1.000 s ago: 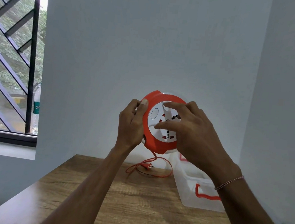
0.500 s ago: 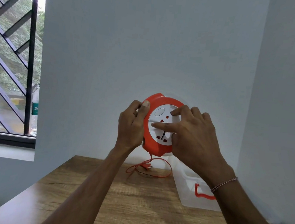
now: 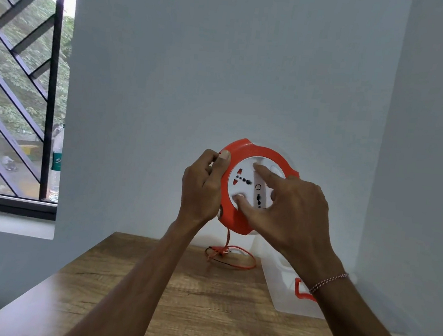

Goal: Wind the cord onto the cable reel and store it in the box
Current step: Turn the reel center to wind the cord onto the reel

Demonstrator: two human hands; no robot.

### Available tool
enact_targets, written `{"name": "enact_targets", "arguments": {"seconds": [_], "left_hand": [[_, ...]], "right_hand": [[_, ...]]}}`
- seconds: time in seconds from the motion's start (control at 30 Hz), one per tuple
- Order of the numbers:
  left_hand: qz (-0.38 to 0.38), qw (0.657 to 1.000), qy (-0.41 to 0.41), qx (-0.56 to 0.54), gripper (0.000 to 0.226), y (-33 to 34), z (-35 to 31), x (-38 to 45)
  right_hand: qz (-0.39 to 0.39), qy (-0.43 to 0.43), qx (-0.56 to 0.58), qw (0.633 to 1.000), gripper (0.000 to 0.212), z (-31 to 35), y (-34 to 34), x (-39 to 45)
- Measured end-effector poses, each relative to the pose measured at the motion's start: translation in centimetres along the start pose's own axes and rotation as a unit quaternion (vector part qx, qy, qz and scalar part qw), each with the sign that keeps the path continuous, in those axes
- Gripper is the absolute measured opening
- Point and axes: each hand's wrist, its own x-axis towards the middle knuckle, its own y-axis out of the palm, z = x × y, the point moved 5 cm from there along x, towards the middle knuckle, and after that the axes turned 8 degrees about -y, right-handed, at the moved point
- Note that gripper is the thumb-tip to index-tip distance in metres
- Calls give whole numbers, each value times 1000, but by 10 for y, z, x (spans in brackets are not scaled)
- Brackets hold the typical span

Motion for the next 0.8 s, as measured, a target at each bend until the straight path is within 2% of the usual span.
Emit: {"name": "enact_targets", "arguments": {"seconds": [0.1, 0.17, 0.27, 0.4, 0.43, 0.57, 0.63, 0.8], "left_hand": [[-3, 1000, 5, -2, 20, -1, -3, -2], [-5, 1000, 2, -7, 22, -2, -4, -1], [0, 1000, -7, -17, 21, -3, -3, 0], [6, 1000, -9, -25, 19, -4, -1, 1], [6, 1000, -6, -26, 19, -4, -1, 1], [3, 999, 7, -32, 18, -4, -1, 2], [7, 1000, 10, -29, 17, -2, -1, 1], [9, 1000, 15, -17, 24, -1, -1, 0]], "right_hand": [[-6, 20, 32, 999, 77, -1, -2, 2], [-6, 2, 30, 1000, 74, -1, -3, 3], [-13, -47, 9, 999, 59, -1, -5, 5], [-44, -117, -1, 992, 26, 3, -10, 8], [-17, -123, -5, 992, 27, 4, -9, 9], [134, -135, -40, 981, 59, 8, 0, 5], [143, -132, -63, 979, 65, 10, 2, 3], [94, -112, -104, 984, 69, 4, 3, 1]]}}
